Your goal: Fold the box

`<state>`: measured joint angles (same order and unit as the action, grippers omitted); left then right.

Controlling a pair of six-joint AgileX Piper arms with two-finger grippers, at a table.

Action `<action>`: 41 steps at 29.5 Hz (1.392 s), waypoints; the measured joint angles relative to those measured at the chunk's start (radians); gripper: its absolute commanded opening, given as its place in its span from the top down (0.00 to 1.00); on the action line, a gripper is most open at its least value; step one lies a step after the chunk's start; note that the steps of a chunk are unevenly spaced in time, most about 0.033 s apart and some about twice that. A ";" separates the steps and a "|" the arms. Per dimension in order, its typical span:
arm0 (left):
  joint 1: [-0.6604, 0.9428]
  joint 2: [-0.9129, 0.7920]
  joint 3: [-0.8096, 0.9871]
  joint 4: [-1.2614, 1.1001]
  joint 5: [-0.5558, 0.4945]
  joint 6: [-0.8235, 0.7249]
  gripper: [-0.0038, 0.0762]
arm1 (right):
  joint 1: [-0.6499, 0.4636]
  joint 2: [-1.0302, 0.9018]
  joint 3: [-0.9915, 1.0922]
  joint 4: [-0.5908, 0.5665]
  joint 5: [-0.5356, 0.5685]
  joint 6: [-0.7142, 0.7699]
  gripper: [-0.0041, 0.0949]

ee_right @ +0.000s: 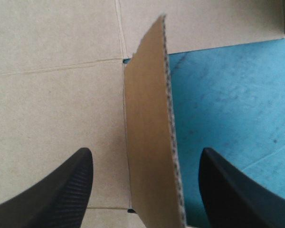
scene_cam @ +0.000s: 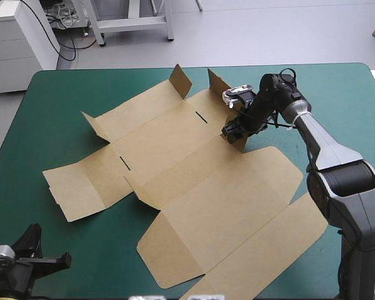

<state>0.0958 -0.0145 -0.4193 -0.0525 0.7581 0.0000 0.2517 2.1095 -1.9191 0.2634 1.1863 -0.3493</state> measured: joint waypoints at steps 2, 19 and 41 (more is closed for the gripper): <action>0.000 0.000 0.000 -0.001 0.000 0.000 0.96 | 0.000 0.000 0.004 0.002 -0.001 -0.006 0.35; 0.000 0.000 0.000 -0.002 0.001 0.000 0.96 | 0.000 0.000 -0.024 0.068 -0.007 -0.036 0.98; 0.000 0.000 0.000 -0.002 0.001 0.000 0.96 | 0.179 0.000 -0.073 -0.028 -0.011 -0.341 0.98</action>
<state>0.0958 -0.0145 -0.4193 -0.0543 0.7590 0.0000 0.4302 2.1095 -1.9921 0.2350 1.1758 -0.6906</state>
